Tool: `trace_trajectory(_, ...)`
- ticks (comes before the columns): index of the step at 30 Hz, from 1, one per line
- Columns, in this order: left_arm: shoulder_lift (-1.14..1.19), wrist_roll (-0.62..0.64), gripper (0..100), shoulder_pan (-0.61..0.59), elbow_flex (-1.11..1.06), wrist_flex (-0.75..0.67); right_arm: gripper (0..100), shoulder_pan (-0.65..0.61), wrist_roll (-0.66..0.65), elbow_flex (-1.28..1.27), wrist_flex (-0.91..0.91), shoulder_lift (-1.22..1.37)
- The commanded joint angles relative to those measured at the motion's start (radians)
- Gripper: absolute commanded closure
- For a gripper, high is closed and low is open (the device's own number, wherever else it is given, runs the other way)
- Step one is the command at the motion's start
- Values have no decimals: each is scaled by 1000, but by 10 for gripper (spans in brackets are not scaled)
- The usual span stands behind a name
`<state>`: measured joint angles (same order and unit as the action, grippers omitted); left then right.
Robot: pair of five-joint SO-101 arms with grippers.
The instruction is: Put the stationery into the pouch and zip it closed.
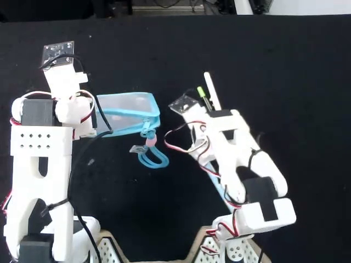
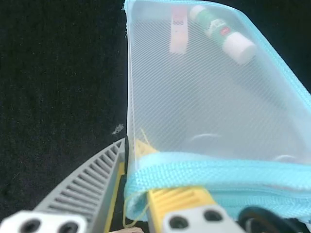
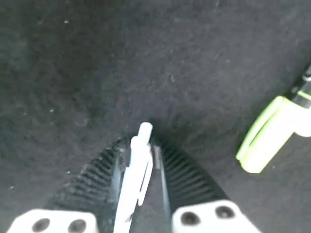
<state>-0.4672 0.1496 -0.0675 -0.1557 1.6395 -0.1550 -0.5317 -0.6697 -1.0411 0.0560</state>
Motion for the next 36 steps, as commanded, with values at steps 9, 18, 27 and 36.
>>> trace_trajectory(9, 11, -9, 970, -1, -24, -11, 988, 14, 6, 243, -385, -464)
trace_trajectory(18, 12, -9, 970, -1, -24, -11, 988, -137, 84, 361, -485, -760)
trace_trajectory(27, 12, -9, 970, -1, -25, -11, 988, -331, 224, 567, -465, -944)
trace_trajectory(36, 12, -9, 970, -1, -25, -11, 987, -477, 365, 572, -270, -1096)
